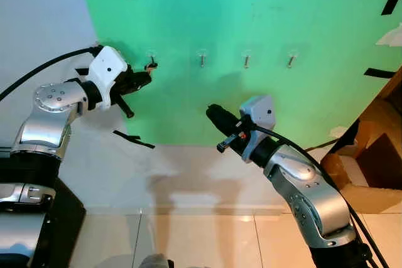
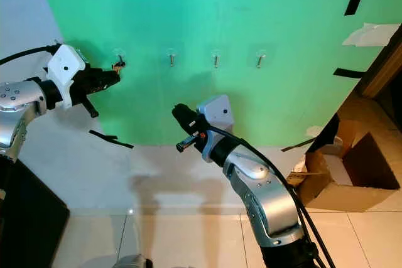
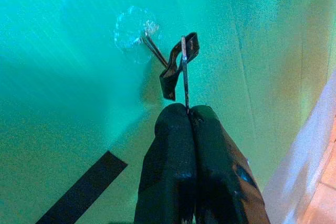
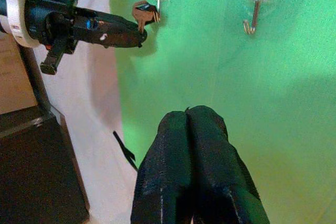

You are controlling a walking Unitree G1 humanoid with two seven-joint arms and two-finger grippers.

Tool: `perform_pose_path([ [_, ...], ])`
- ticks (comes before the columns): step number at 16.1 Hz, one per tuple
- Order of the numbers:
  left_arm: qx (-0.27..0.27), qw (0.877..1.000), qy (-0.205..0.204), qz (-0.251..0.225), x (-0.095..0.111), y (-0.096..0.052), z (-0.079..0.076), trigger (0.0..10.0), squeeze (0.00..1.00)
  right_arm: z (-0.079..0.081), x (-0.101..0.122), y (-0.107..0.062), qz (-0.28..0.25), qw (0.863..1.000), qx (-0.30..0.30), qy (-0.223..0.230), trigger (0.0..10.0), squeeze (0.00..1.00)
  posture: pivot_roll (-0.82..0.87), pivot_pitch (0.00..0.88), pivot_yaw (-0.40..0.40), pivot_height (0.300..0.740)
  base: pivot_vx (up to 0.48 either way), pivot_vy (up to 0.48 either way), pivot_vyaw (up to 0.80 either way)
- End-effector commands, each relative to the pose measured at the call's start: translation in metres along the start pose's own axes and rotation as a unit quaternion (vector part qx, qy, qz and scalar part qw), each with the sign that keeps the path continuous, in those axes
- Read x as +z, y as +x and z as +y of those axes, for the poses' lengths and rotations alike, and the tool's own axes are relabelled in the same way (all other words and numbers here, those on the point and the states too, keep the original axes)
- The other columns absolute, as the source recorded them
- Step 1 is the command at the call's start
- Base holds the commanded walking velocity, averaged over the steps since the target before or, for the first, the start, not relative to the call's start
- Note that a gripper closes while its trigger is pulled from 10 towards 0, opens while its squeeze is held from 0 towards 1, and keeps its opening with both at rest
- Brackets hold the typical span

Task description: Hang keys on a hook

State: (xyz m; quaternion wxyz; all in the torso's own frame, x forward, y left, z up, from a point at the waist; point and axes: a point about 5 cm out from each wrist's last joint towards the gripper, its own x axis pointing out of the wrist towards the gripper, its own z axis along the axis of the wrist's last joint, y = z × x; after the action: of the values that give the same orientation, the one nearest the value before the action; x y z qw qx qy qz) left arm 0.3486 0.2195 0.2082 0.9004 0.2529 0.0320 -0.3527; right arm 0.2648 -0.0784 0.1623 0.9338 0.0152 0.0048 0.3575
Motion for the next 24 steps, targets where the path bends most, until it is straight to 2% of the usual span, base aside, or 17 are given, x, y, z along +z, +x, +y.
perform_pose_path([
  [1, -0.009, 0.999, 0.023, 0.021, -0.003, -0.002, -0.001, 10.0, 0.00, 0.002, -0.001, 0.001, 0.003, 1.000, 0.003, -0.007, 10.0, 0.00, 0.03, 0.000, 0.015, 0.740, 0.000, 0.000, 0.00],
  [6, -0.006, 0.998, 0.060, 0.032, -0.002, 0.002, -0.001, 10.0, 0.00, 0.001, -0.002, 0.002, 0.005, 1.000, -0.002, -0.011, 10.0, 0.00, 0.03, 0.000, 0.021, 0.740, 0.000, 0.000, 0.00],
  [11, 0.024, 0.997, 0.067, 0.036, -0.004, 0.006, 0.003, 10.0, 0.00, 0.000, -0.002, 0.001, 0.005, 1.000, -0.007, -0.014, 10.0, 0.00, 0.02, 0.000, 0.030, 0.740, 0.000, 0.000, 0.00],
  [15, 0.053, 0.995, 0.061, 0.054, -0.012, 0.002, 0.007, 10.0, 0.00, 0.001, -0.002, 0.002, 0.005, 1.000, 0.000, -0.013, 10.0, 0.00, 0.02, 0.000, 0.019, 0.740, 0.000, 0.000, 0.00],
  [21, 0.006, 0.999, 0.026, 0.045, -0.017, 0.003, -0.010, 10.0, 0.00, 0.002, -0.001, 0.003, 0.006, 1.000, 0.007, -0.015, 10.0, 0.00, 0.03, 0.000, 0.013, 0.740, 0.000, 0.000, 0.00],
  [24, -0.004, 0.998, 0.027, 0.050, -0.020, 0.003, -0.014, 10.0, 0.00, 0.003, -0.002, 0.003, 0.007, 1.000, 0.008, -0.015, 10.0, 0.00, 0.03, 0.000, 0.012, 0.740, 0.000, 0.000, 0.00],
])
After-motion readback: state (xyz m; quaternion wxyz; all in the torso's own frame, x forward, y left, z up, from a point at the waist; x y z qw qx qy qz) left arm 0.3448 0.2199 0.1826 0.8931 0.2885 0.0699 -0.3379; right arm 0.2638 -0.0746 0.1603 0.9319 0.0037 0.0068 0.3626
